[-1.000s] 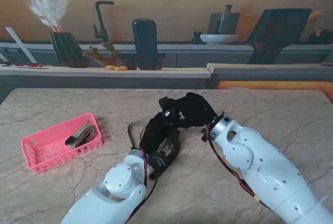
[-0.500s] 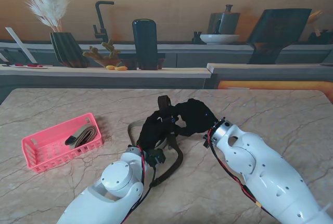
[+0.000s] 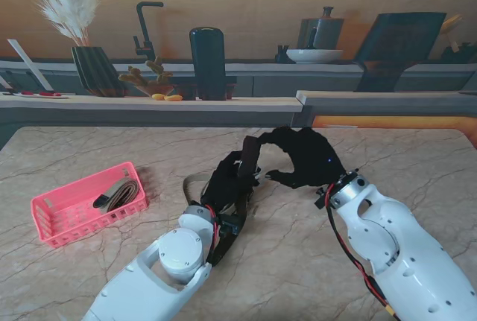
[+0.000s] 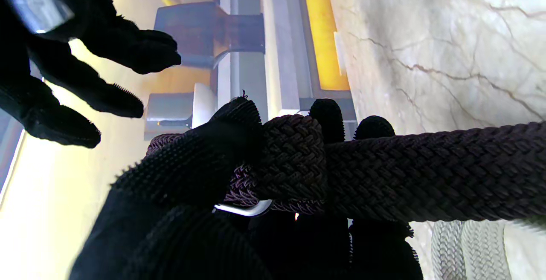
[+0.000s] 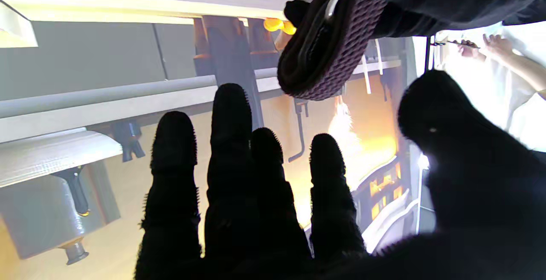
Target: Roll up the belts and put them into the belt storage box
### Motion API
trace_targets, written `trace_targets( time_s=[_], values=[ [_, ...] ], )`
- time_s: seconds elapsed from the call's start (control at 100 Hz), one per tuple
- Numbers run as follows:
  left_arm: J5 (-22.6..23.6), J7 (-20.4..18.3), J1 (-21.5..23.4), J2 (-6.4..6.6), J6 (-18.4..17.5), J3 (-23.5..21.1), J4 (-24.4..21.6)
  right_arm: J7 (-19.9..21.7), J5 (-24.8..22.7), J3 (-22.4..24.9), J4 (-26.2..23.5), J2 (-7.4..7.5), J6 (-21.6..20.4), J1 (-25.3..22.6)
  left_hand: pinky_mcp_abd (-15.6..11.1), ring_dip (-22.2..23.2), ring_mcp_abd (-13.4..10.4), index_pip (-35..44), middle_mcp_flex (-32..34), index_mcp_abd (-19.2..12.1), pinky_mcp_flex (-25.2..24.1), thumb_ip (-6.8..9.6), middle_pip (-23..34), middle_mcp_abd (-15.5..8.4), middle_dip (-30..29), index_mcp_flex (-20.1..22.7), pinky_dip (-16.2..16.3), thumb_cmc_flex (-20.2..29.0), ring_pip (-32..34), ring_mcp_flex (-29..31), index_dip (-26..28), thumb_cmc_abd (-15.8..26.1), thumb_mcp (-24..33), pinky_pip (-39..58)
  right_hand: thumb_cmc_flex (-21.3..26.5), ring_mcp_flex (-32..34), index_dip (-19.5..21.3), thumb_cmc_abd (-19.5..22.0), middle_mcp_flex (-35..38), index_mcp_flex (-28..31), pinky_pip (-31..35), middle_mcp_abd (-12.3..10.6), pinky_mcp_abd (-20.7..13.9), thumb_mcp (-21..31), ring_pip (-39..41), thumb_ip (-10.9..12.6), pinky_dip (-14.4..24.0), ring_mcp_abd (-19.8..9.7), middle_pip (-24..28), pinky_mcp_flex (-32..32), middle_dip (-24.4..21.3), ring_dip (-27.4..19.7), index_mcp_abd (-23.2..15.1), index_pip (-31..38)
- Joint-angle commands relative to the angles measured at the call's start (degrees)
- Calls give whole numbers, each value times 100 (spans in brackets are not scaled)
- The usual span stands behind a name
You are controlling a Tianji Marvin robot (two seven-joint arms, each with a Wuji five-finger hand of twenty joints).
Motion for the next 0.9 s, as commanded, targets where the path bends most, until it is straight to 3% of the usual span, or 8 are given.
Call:
trace_targets(
  time_s=[0.0,0.12,0.23,0.42,0.61,0.76,0.81,0.89],
  values=[
    [146,12,-11,-14,-85,41,64,248,138,60,-90,24,76,16,-81,84,-243,776,397,-616,153,131,370,-337,58,170,77,579,112,293,270,463,719,193,-116,-172,23,135,-340,-297,-169,138,-83,-163,-279,271,82,132,-161,-83,-81,-167,194,-225],
    [798,109,-97,20,-238,141,253,842,576,90,-116,39,268,81,-77,74,-260,1002,416,-725,173,111,419,-375,64,126,63,575,137,305,489,437,735,224,-97,-225,-10,131,-572,-357,-239,286,-97,-347,-442,255,70,177,-252,-107,-110,-251,506,-454],
    [1216,165,-144,56,-368,210,359,1330,1081,1,-40,47,526,211,-72,55,-252,1206,426,-814,182,94,447,-388,50,105,34,563,151,308,689,413,775,238,-30,-166,-56,115,-485,35,-266,599,-112,-536,-439,240,87,158,-168,-54,-64,-239,954,-760],
    [1664,206,-169,115,-539,271,408,1600,1557,-293,300,35,794,513,-83,9,-260,1419,450,-910,206,78,450,-391,6,81,-17,543,159,329,968,393,799,254,107,-85,53,63,-376,316,-248,664,-219,-528,-241,236,94,24,92,62,47,-147,1006,-973],
    [1806,223,-187,132,-600,298,431,1939,2165,-561,578,37,738,754,-81,-2,-264,1470,457,-947,217,73,450,-386,-9,79,-36,538,160,338,1069,389,814,260,334,236,579,23,148,672,-147,344,-334,95,41,187,99,-145,337,255,165,-11,394,-432],
    [1818,217,-202,130,-604,315,450,2101,2656,-804,827,23,554,934,-76,-10,-258,1462,472,-943,221,68,451,-391,-17,85,-47,532,159,341,1101,389,812,264,802,646,766,237,843,1093,-1,47,-378,209,334,168,131,-198,452,464,219,190,-134,241],
    [1828,220,-211,128,-603,323,460,2100,2745,-890,901,11,528,989,-78,-13,-261,1457,470,-942,226,67,447,-382,-20,86,-51,531,160,344,1111,390,811,266,1236,834,59,246,1144,1093,77,-35,-389,-71,407,-221,134,-212,447,548,240,309,-398,1032],
    [1816,230,-213,121,-598,327,461,2116,2843,-1012,1013,-1,489,1082,-91,-23,-270,1447,473,-940,231,65,446,-398,-23,95,-61,531,152,340,1128,396,810,266,1690,1224,-592,254,1709,1236,232,-165,-399,-263,593,-318,140,-220,505,740,229,437,-829,2063]
  ],
)
